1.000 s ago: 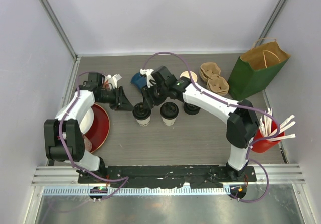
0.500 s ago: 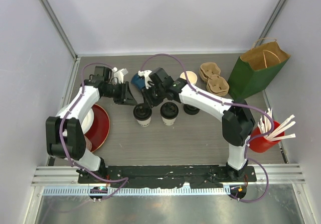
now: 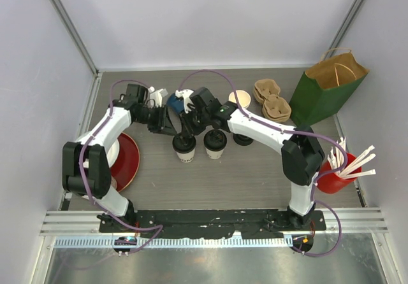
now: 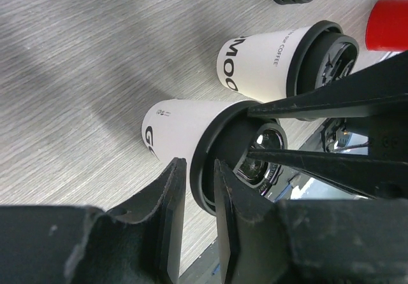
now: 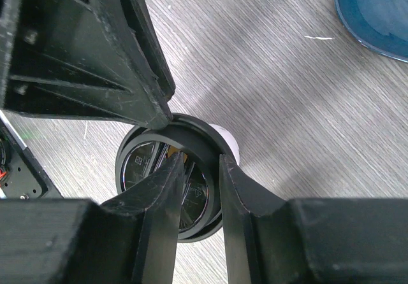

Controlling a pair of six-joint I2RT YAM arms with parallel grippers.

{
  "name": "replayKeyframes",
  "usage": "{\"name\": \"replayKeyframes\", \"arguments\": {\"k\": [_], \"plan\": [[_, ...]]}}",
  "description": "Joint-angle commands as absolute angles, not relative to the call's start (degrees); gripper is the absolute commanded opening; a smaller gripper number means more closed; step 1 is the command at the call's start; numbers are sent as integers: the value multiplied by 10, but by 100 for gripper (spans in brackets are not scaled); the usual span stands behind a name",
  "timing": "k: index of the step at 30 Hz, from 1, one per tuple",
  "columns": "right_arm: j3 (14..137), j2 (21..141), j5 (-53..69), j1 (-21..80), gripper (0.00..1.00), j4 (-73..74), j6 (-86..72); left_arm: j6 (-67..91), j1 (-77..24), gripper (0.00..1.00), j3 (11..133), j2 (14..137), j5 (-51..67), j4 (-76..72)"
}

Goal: Pack the takeout coffee

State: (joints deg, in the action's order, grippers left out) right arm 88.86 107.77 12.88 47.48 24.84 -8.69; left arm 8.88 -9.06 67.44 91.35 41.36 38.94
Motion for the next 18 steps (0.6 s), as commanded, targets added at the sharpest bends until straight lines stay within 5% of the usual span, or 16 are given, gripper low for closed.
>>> {"name": "replayKeyframes", "arguments": {"k": [1,18], "plan": [[862,1050,113,479,34,244,-79,78,-94,29,713,872,420,395],[823,1017,111,495,33,192,-103,66,-118,30,676,862,406,423]]}}
